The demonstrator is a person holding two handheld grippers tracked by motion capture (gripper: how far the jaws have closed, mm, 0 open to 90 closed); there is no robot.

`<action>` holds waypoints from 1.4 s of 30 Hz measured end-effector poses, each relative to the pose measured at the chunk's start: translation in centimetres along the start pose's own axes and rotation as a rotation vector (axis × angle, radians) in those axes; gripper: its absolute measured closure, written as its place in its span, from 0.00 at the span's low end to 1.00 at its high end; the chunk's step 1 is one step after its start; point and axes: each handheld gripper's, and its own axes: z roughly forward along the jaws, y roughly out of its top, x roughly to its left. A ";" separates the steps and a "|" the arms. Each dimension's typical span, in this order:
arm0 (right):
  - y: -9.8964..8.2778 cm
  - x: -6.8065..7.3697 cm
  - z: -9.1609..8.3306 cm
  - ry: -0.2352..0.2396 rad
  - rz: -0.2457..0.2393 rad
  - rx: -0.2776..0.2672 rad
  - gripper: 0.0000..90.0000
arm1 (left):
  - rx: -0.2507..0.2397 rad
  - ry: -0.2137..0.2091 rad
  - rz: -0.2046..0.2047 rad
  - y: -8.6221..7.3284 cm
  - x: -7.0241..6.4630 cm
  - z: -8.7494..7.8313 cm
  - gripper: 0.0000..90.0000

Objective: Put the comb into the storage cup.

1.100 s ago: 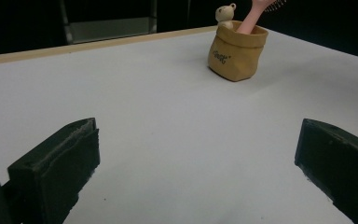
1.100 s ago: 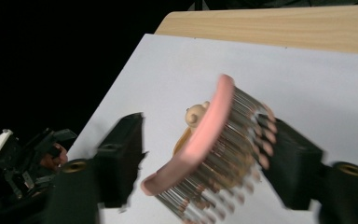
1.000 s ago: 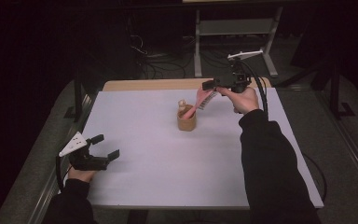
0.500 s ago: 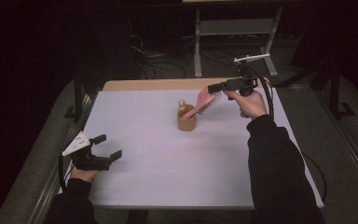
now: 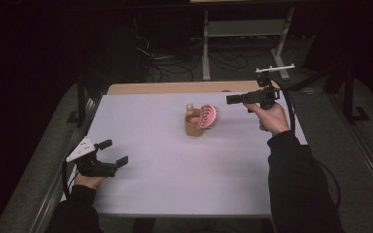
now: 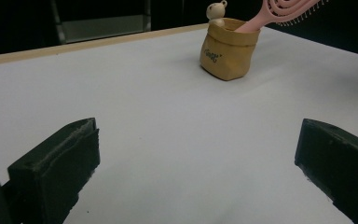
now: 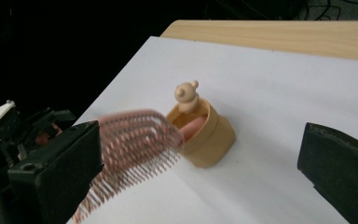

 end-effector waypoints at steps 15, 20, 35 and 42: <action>-5.0 -1.7 -1.2 -0.046 -0.114 0.009 0.00 | 0.011 -0.003 0.003 0.0 0.0 0.1 0.00; -5.8 -1.8 -1.6 -0.065 -0.132 0.012 0.00 | 0.013 -0.003 0.004 -0.1 0.0 0.1 0.00; -7.8 -2.2 -2.4 -0.102 -0.177 0.034 0.00 | 0.020 -0.003 0.005 -0.1 0.0 0.0 0.00; -8.6 -2.2 -3.0 -0.109 -0.183 0.016 0.00 | 0.023 -0.003 0.005 -0.1 -0.1 0.0 0.00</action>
